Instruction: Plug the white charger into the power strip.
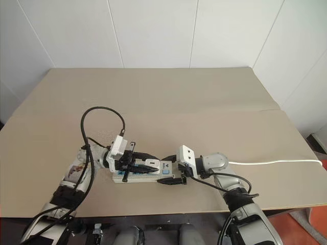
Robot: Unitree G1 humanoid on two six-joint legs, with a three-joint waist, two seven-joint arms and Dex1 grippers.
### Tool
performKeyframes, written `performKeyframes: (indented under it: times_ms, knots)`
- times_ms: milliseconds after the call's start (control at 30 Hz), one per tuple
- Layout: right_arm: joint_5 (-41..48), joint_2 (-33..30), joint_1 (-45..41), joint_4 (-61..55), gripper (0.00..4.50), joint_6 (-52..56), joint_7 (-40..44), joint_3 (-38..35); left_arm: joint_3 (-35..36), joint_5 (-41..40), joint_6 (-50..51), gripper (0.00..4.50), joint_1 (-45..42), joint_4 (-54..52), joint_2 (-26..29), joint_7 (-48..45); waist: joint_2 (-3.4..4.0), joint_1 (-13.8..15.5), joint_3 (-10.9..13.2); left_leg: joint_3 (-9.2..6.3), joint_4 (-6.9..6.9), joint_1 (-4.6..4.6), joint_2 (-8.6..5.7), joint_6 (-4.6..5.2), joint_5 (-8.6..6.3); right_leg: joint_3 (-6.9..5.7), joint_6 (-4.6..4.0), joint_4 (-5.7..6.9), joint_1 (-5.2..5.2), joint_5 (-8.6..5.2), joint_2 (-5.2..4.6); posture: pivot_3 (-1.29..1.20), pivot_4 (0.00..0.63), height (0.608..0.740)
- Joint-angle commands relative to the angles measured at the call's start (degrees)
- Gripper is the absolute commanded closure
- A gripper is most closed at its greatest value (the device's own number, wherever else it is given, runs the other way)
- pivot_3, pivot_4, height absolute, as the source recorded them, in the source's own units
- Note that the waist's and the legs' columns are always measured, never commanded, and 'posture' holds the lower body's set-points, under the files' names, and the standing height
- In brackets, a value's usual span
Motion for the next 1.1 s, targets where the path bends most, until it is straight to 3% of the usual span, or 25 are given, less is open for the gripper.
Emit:
performKeyframes:
  times_ms: [33, 1100]
  knots:
    - [-3.94, -1.57, 1.77, 1.77, 1.08, 1.97, -0.19, 1.87, -0.14, 0.46, -0.62, 3.48, -0.61, 0.85, -0.13, -0.22, 0.0, 0.0, 0.0, 0.0, 0.0, 0.0, 0.0, 0.0, 0.0, 0.0, 0.0, 0.0, 0.0, 0.0, 0.0, 0.0, 0.15, 0.74]
    - [-4.07, -1.65, 1.29, 2.12, 1.08, 1.91, -0.03, 2.19, -0.03, 0.15, 1.61, 3.48, 1.21, -0.86, 1.63, -0.64, 0.01, -0.11, 0.0, 0.0, -0.02, -0.01, 0.01, 0.0, 0.0, 0.0, 0.01, -0.02, -0.01, 0.0, 0.01, 0.0, 0.15, 0.74]
